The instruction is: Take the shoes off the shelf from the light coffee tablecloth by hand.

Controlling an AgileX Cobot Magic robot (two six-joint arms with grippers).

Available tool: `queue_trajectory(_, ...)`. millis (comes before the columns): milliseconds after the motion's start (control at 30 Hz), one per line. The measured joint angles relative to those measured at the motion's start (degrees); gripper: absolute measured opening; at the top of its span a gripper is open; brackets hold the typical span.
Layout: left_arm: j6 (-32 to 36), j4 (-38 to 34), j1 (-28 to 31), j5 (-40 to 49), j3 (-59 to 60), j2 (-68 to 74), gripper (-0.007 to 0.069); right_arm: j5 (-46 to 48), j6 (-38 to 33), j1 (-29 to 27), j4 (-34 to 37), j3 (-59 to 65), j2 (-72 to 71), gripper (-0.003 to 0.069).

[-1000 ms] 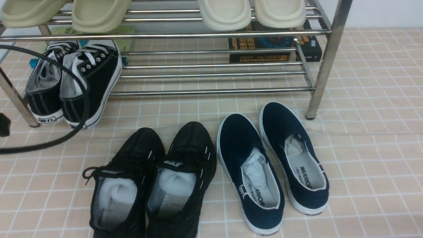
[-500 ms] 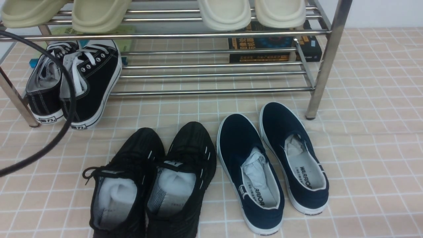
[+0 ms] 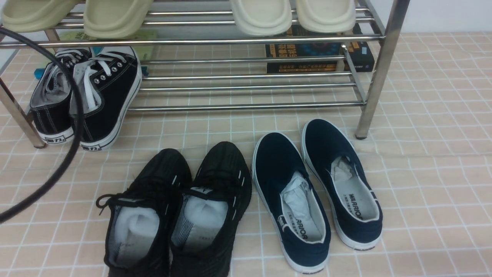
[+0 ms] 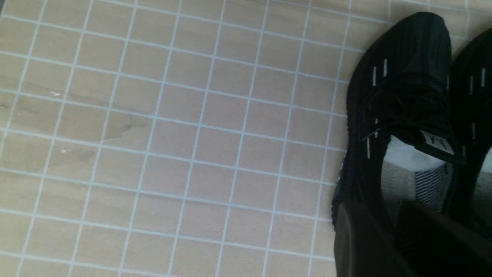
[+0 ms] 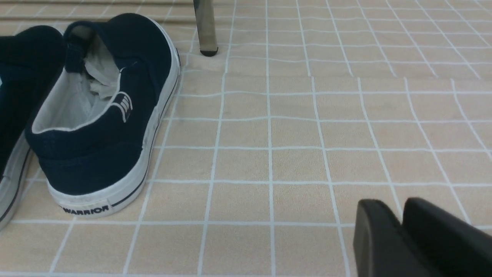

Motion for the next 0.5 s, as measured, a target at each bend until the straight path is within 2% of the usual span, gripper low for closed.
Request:
queue_trajectory(200,3.92,-4.27,0.0,0.05,0.05,-3.35,0.0141,0.13,-0.05,0.0,-0.17,-0.04,0.0,0.0129)
queue_trajectory(267,6.24,-6.31,0.0,0.04,0.05,-6.34,0.0074,0.13,-0.05,0.0,-0.17,-0.04,0.0,0.0132)
queue_trajectory(367,8.43,-8.09,0.0,0.04,0.71,-9.69,0.0013,0.15,-0.05,0.0,-0.35,-0.04,0.0,0.0136)
queue_trajectory(500,13.0,-10.09,0.0,0.04,4.03,-13.22,0.0001,0.15,-0.17,0.0,-0.39,-0.04,0.0,0.0139)
